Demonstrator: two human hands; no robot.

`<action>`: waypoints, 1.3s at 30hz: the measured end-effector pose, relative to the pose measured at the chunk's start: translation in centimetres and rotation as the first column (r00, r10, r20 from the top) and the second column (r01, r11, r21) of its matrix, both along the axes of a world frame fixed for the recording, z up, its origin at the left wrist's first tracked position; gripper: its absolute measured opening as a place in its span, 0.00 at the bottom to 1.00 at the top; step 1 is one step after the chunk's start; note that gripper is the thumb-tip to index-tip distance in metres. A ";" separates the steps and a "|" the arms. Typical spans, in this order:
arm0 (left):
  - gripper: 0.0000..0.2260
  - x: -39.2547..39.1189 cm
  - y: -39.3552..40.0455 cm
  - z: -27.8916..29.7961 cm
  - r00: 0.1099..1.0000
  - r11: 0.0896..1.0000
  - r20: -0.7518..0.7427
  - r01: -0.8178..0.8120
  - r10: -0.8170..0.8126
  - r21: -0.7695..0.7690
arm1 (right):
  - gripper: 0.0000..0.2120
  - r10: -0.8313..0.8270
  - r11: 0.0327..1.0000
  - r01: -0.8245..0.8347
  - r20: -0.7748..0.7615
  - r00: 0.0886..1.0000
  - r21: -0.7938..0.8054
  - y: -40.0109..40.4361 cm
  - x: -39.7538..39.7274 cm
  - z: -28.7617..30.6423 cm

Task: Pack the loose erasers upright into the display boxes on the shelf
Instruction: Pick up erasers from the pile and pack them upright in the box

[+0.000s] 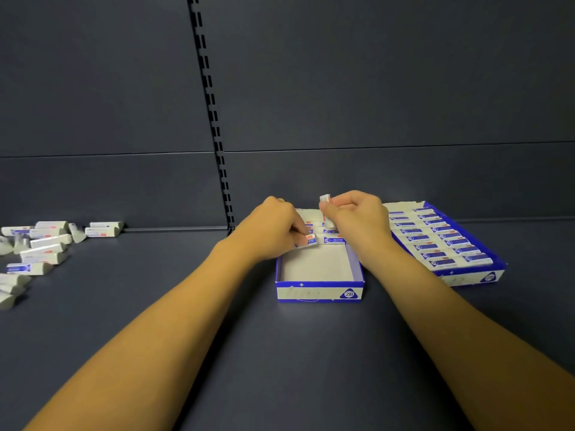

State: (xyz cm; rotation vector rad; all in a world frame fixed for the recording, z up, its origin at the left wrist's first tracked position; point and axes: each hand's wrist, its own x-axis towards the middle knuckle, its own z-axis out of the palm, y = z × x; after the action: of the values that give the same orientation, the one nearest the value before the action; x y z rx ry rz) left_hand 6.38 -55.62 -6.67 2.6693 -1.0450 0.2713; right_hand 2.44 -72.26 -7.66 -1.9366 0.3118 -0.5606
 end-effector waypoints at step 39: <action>0.11 1.0 0.1 -0.5 0.999 0.995 0.036 -0.027 0.031 -0.094 | 0.09 -0.035 0.993 0.032 -0.026 0.999 -0.114 0.2 0.2 -0.9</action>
State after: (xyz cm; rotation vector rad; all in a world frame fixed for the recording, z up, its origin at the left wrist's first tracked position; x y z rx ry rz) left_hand 7.36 -55.51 -7.22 2.6066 -0.9801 0.3679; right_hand 2.62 -72.07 -8.57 -2.0541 0.3374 -0.5843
